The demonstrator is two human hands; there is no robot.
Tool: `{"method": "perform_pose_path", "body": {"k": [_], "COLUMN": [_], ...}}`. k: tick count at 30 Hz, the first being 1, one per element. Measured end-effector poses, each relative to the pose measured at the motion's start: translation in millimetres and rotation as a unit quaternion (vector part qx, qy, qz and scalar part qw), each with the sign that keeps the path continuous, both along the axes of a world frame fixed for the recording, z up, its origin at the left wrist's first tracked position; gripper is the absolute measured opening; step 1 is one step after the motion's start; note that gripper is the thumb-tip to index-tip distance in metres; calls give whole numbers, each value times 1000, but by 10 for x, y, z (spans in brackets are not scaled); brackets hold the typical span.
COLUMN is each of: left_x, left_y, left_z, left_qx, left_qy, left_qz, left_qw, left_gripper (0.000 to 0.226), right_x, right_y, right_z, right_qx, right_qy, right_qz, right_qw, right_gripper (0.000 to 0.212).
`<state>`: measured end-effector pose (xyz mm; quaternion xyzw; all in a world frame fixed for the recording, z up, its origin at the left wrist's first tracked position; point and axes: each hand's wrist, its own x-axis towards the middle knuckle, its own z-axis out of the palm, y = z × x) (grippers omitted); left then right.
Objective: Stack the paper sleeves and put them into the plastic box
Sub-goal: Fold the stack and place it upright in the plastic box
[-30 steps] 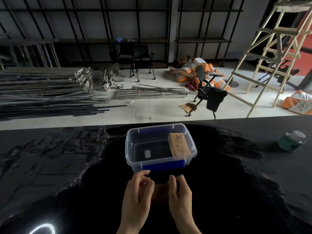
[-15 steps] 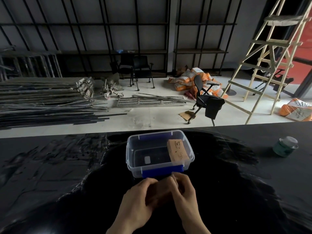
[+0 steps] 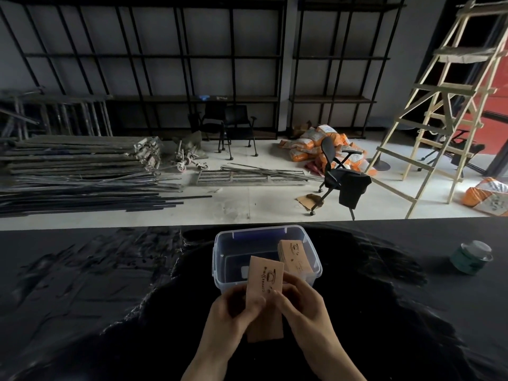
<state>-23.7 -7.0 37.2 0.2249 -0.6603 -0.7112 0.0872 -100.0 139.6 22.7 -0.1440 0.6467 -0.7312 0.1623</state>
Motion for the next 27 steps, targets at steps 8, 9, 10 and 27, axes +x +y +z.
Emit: {"method": "perform_pose_path", "body": {"k": [8,9,10,27], "left_x": [-45,-48,-52,-349], "left_y": [-235,-283,-328,-270], "left_z": [103,105,101,131], "left_qx": [54,65,72,26], "left_qy": [0,-1,1,-6], "left_qz": [116,139,155,160], "left_qw": [992,988,985,987], "left_gripper": [21,19,18,11], "right_x": [-161,-210,-260,191], "right_y": [-220,-221,-222,45], "right_z": [20,6,-20,-117], "right_qx": [228,310,379,537], "right_qy": [229,309,370,474], "right_qz": [-59,-57,-33,82], "right_qw": [944,897,847,693], "right_gripper": [25,32,40,73]}}
